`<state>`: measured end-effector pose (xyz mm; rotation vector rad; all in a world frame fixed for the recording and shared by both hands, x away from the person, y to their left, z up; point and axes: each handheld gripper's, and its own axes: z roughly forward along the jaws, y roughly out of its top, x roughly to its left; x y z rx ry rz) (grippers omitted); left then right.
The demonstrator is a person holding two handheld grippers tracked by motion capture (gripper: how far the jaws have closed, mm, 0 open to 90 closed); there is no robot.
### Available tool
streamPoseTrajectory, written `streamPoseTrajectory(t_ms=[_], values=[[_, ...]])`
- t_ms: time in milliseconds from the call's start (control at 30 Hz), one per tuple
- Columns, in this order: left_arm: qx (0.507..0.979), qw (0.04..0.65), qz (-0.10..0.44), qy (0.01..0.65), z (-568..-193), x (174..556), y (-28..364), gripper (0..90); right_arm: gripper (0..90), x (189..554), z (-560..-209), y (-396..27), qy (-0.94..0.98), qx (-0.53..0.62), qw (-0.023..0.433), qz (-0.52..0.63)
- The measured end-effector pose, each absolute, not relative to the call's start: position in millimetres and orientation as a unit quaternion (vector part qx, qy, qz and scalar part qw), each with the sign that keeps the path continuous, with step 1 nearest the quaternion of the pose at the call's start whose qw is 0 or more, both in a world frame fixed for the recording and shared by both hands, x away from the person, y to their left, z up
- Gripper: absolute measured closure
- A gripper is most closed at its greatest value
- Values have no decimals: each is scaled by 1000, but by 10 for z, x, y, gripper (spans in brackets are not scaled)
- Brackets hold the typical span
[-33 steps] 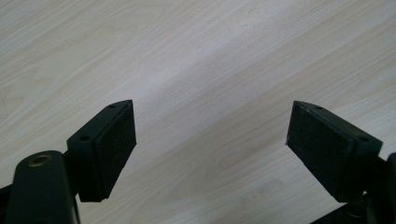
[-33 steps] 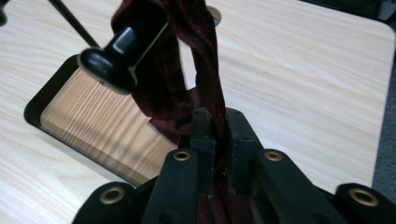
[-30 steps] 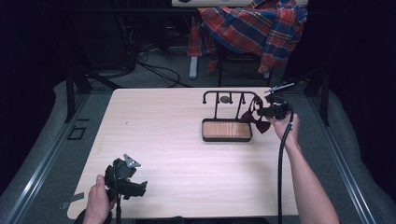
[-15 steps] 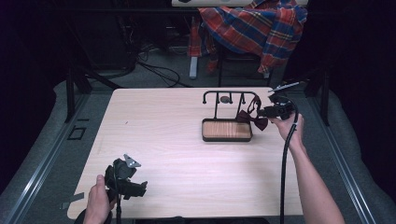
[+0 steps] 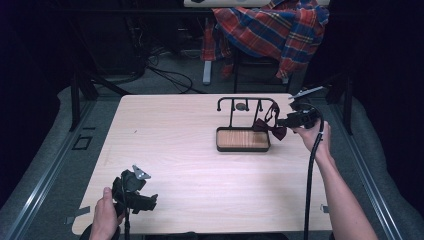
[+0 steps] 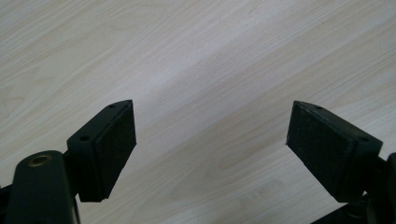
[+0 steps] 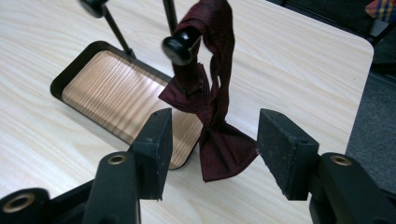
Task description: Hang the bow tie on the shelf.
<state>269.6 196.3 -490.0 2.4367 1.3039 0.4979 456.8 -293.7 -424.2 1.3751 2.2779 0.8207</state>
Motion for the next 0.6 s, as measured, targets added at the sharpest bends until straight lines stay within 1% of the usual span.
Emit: streamPoseTrajectory(t_ms=[333, 433, 600], values=[[856, 166, 174, 458, -4903, 2695, 1959, 160, 386, 4397, -4097, -2931, 817, 469, 169, 290], [856, 167, 175, 457, -4902, 2693, 1958, 160, 345, 4308, -4053, -2893, 825, 458, 160, 290], [856, 167, 174, 457, -4903, 2694, 1956, 160, 313, 4183, -4024, -2832, 841, 441, 144, 279]])
